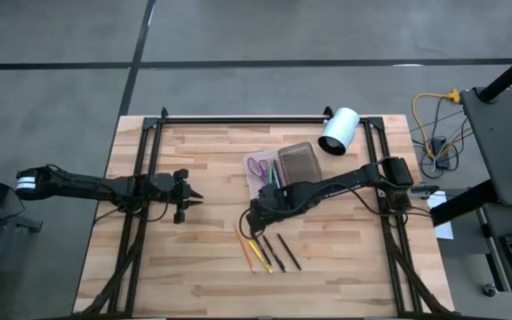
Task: Pick & place school supplies into a supply box
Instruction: Put the right black pen into the supply box
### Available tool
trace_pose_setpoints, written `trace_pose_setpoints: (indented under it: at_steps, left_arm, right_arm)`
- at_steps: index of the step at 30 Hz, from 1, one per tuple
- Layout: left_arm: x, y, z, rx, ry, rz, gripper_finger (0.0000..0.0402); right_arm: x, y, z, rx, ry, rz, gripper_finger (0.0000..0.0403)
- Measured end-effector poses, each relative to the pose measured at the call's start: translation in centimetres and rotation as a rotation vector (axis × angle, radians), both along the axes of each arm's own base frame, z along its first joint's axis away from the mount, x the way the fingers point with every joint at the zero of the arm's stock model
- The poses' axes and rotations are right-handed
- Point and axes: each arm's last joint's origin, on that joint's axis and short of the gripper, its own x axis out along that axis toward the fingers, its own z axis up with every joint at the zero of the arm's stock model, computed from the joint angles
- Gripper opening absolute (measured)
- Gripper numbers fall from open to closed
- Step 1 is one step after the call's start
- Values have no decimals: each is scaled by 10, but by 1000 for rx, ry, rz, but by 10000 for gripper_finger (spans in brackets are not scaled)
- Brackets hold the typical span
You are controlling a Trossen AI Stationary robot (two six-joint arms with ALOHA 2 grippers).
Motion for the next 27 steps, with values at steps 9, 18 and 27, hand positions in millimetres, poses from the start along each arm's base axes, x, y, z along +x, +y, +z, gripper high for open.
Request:
trace_pose_setpoints:
  at_steps: [9, 18, 27]
  left_arm:
    - [0, 0, 0, 0, 0, 0, 66]
    - [0, 0, 0, 0, 0, 0, 66]
    - [0, 0, 0, 0, 0, 0, 66]
  right_arm:
    - [-7, 36, 0, 18, -7, 104, 86]
    - [-4, 52, 1, 59, -73, 90, 73]
    - [4, 59, 2, 79, -133, 122, 71]
